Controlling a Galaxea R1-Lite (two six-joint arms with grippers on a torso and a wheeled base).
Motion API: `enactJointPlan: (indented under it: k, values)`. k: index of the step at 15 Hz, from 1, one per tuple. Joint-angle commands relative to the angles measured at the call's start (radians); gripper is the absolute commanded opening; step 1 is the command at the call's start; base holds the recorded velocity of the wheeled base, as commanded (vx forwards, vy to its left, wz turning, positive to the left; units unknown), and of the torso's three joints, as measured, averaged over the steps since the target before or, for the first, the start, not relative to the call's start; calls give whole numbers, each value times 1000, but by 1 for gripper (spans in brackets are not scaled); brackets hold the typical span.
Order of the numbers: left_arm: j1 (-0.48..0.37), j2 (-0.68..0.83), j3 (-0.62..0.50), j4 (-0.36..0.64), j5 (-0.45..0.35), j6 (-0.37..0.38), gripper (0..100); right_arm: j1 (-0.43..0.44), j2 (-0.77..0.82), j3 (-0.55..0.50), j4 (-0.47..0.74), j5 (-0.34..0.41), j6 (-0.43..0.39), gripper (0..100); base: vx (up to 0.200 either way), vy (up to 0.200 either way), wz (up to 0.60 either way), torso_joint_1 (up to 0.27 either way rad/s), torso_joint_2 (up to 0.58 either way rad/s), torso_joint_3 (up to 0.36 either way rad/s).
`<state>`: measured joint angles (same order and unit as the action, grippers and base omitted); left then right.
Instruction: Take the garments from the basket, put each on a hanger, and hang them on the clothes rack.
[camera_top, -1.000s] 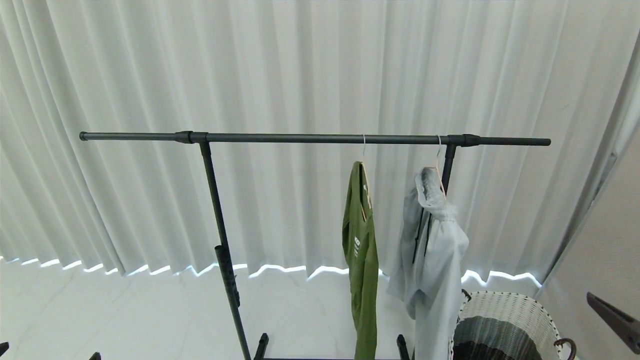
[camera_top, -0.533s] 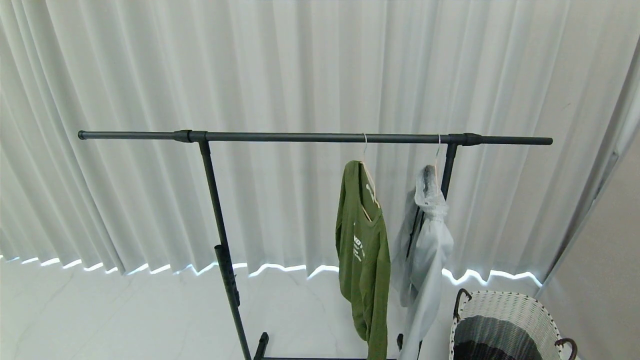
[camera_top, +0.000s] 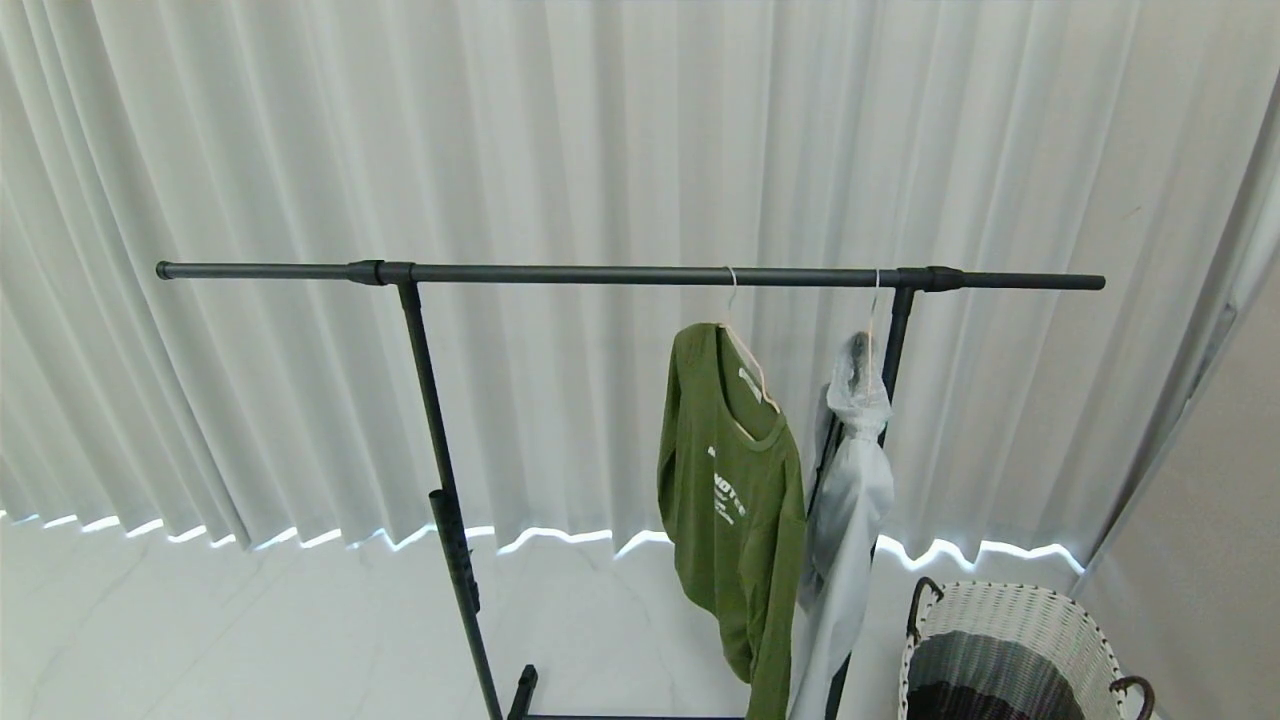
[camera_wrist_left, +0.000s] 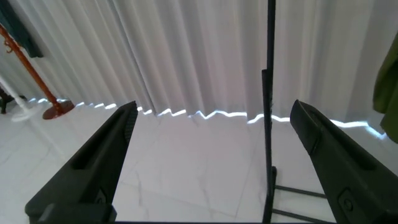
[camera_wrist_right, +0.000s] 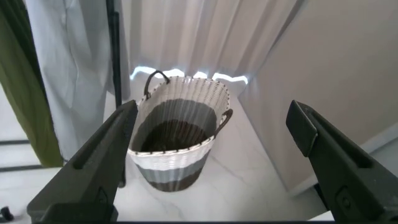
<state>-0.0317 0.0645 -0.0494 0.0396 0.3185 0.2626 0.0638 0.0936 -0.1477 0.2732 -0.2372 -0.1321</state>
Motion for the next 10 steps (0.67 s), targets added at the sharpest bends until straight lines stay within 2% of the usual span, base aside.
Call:
enactJointPlan:
  k: [1,3,5,6,7,10]
  values:
    - [-1,1,5,0,-16,-36,100,1,-6,2,-2,-4,0,100,0,0,0,0,0,0]
    - [-1,1,14,-4,-44,-126,100,1,-6,28,-54,-1,0,100,0,0,0,0,0,0]
    - [-1,1,22,-4,-61,-210,100,1,-6,86,-177,13,0,100,0,0,0,0,0,0]
    - [-1,1,22,-6,-84,-223,100,1,-6,143,-304,52,2,100,0,0,0,0,0,0]
    - [-1,3,22,-6,-85,-220,100,1,-6,148,-351,58,2,100,0,0,0,0,0,0]
    - [-1,1,22,-7,-88,-220,100,1,-6,148,-342,49,8,100,0,0,0,0,0,0]
